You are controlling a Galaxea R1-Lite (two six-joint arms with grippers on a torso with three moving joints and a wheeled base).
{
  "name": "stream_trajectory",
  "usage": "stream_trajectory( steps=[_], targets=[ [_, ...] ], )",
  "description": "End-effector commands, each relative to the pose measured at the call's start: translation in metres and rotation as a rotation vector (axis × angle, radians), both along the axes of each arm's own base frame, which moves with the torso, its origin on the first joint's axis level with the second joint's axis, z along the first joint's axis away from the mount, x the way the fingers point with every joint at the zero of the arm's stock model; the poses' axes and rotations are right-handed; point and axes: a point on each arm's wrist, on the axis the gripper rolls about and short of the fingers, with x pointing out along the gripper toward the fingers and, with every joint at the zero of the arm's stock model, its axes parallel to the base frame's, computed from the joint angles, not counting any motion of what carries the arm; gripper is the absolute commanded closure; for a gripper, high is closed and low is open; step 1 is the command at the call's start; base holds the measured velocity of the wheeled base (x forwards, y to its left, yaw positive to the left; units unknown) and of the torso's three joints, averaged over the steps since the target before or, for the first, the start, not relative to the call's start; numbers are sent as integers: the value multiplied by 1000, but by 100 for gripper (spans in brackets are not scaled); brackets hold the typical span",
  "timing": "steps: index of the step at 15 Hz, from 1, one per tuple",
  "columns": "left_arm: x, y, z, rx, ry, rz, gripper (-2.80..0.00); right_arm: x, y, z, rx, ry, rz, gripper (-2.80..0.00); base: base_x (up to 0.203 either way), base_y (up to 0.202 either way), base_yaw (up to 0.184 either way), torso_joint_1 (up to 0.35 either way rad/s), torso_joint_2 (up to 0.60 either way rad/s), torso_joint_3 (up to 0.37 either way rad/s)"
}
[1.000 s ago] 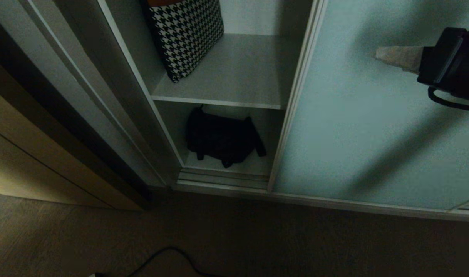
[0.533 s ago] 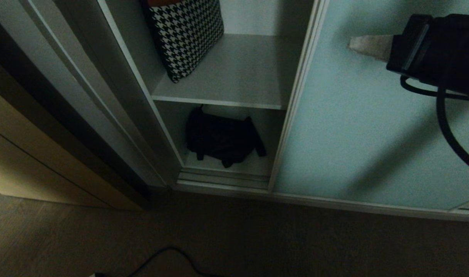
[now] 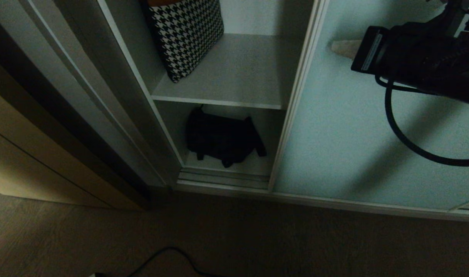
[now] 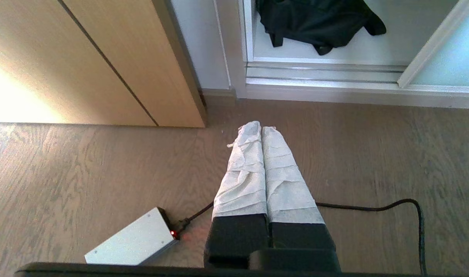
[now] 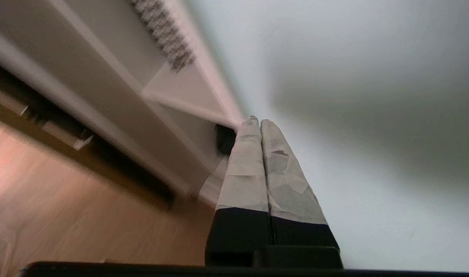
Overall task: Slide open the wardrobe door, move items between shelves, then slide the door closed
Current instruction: Close the door
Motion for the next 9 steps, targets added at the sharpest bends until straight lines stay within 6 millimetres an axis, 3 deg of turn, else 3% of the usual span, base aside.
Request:
stream_trajectory(
  steps=[1,5,9],
  targets=[
    [0,0,0,0,1,0,0,12,8,-9,-10,16,-4,0,0,0,0,0,0,0],
    [0,0,0,0,1,0,0,15,20,-15,-19,23,17,0,0,0,0,0,0,0],
    [0,0,0,0,1,0,0,31,31,-26,-18,16,20,0,0,0,0,0,0,0]
  ],
)
